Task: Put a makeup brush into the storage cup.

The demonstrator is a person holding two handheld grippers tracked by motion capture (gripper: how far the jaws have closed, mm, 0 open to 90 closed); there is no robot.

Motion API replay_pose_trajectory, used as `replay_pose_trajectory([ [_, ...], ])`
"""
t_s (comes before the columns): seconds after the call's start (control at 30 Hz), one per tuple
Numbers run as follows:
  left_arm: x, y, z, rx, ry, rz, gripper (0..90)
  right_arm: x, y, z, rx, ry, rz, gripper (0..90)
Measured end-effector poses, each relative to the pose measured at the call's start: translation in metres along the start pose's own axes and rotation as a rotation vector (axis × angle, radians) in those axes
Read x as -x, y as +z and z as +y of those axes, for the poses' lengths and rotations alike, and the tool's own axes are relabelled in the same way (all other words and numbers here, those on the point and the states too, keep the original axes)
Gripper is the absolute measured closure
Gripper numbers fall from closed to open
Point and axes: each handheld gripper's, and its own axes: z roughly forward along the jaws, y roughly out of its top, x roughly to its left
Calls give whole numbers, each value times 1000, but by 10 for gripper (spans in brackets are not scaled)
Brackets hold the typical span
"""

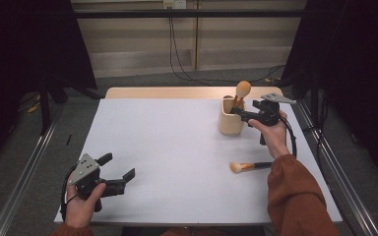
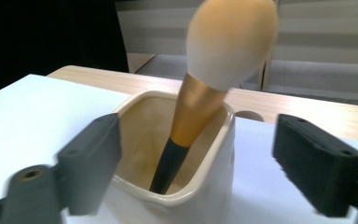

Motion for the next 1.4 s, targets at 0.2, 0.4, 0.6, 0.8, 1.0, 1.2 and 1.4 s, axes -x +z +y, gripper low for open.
replay_pose_trajectory([
  [0.2, 0, -1, 0, 2, -1, 4, 20, 0, -4, 1, 9, 13, 14, 29],
  [0.4, 0, -1, 0, 2, 1, 5, 20, -3, -18, 2, 30, -16, 24, 2],
  [0.6, 1, -2, 0, 4, 3, 4, 20, -1, -30, -4, 21, -18, 20, 17],
  [0.8, 0, -2, 0, 7, 5, 2, 20, -1, -40, -12, 40, -8, 42, 14],
  [1.0, 0, -3, 0, 8, 4, 7, 20, -4, -53, -16, 32, -27, 48, 10],
  [1.2, 1, -6, 1, 29, 6, 18, 20, -9, -64, -23, 43, -36, 45, 9],
  [1.4, 0, -6, 1, 34, 1, 19, 20, -16, -78, -28, 52, -46, 68, 12],
])
